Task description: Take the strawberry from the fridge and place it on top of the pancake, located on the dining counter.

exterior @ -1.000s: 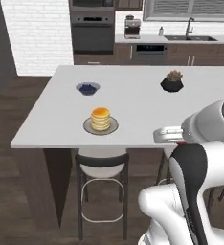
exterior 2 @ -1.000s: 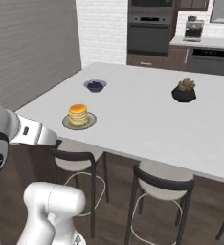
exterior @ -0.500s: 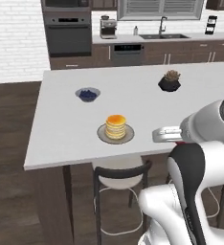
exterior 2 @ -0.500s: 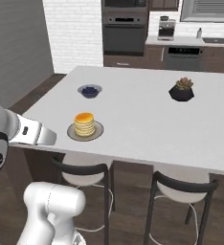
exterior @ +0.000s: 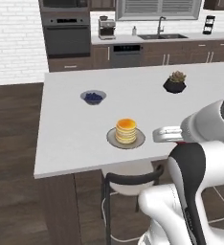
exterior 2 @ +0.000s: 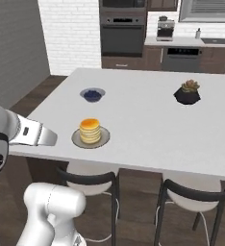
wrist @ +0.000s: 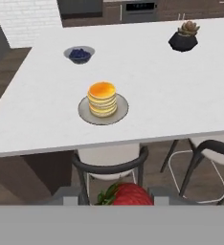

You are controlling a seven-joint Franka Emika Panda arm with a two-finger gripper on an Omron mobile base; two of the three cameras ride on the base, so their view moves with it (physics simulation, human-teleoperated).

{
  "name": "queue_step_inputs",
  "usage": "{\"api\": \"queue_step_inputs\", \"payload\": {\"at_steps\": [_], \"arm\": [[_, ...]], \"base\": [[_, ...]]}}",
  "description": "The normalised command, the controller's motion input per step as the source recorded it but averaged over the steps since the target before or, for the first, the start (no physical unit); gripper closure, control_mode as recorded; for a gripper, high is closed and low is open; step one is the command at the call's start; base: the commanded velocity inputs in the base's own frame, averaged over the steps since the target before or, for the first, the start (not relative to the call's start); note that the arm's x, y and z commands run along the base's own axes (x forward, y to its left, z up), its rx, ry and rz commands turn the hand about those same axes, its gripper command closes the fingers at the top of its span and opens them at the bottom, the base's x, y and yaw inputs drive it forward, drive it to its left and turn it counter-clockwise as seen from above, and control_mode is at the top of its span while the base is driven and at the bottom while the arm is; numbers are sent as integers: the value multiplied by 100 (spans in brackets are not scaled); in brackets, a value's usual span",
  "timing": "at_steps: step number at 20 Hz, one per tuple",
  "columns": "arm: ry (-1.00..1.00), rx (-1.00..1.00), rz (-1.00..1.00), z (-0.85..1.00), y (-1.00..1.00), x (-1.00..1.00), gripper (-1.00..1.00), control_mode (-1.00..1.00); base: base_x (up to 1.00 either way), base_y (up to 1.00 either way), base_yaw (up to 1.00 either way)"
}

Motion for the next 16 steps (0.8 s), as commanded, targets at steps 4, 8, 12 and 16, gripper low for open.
{"api": "queue_step_inputs", "payload": {"at_steps": [4, 8, 12, 16], "arm": [[0, 0, 0, 0, 0, 0, 100, 100], [0, 0, 0, 0, 0, 0, 100, 100], [0, 0, 0, 0, 0, 0, 100, 100], [0, 0, 0, 0, 0, 0, 100, 100]], "base": [[38, 6, 0], [46, 18, 0], [57, 22, 0], [60, 33, 0]]}}
